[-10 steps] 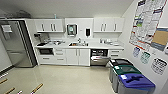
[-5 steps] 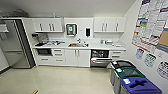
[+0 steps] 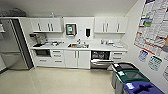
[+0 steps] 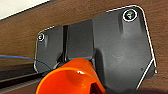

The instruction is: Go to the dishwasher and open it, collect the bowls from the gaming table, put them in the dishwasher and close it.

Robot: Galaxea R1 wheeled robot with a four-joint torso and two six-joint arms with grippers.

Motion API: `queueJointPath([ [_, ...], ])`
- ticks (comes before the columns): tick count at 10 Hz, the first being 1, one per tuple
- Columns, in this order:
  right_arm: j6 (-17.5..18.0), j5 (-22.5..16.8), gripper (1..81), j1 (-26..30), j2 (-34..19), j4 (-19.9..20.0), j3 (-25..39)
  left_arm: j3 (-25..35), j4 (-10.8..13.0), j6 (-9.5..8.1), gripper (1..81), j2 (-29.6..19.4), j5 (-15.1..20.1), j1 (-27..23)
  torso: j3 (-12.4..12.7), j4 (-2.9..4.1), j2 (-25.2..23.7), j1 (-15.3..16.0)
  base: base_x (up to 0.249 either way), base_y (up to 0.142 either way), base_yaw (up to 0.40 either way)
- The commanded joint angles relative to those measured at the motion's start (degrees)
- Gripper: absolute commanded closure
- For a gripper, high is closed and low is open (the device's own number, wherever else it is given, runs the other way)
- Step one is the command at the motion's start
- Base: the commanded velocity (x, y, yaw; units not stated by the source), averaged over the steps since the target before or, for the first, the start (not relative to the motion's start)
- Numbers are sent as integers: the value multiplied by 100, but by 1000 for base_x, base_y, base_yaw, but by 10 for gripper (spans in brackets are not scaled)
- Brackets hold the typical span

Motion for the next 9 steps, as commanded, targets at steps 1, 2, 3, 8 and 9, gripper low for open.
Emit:
queueJointPath([
  [1,-9,-192,811,274,-33,-47,5,17,-9,-28,811,-99,91,-287,0,0,0,3,188,0,0],
  [2,-18,-192,811,274,-33,-47,5,17,-9,-19,811,-99,91,-287,0,0,0,3,188,0,0],
  [3,-18,-192,811,266,-33,-38,5,17,-9,-19,811,-99,91,-287,0,0,0,3,188,0,0],
  [8,-18,-184,811,256,-33,-47,5,17,-9,-28,811,-99,91,-287,0,0,0,3,188,0,0],
  [9,-18,-184,811,265,-33,-47,5,25,-18,-28,811,-99,91,-287,0,0,0,3,179,0,0],
])
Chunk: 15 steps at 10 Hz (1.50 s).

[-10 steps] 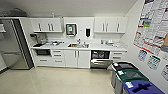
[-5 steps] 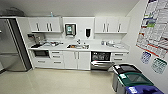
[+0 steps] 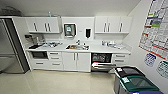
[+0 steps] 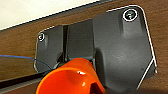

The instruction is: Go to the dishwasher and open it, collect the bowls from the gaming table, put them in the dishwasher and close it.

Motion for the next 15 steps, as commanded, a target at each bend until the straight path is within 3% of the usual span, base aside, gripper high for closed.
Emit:
queueJointPath([
  [1,-18,-188,811,266,-42,-50,14,22,-10,-25,811,-108,93,-283,0,0,0,1,164,0,0],
  [15,-9,-197,811,284,-24,-50,14,22,-10,-25,811,-117,93,-274,0,0,0,1,143,0,0],
])
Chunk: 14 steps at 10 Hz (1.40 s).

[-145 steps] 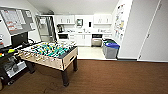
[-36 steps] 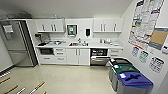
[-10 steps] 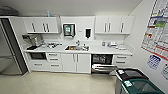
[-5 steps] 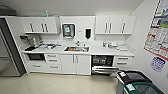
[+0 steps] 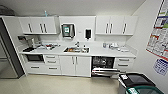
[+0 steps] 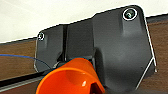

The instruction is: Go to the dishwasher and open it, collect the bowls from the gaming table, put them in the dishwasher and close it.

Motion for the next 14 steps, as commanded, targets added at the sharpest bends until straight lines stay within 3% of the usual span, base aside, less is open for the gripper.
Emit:
queueJointPath([
  [1,-9,-192,811,289,-22,-50,16,19,-16,-34,811,-119,96,-277,0,0,0,1,136,0,0],
  [14,-9,-166,811,271,-21,-50,-10,19,-15,-25,811,-128,96,-259,2,0,-2,1,134,0,0],
])
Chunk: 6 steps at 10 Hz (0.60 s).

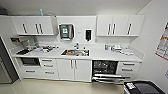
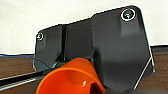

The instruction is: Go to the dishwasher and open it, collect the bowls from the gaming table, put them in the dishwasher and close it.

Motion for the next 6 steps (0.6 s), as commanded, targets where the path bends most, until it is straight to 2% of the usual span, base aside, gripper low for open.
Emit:
queueJointPath([
  [1,-6,-171,811,285,-36,-41,40,17,-10,16,811,-130,96,-284,0,0,0,3,133,0,0],
  [6,2,-145,811,284,-37,-41,31,17,-1,16,811,-113,96,-275,0,0,0,3,133,0,0],
])
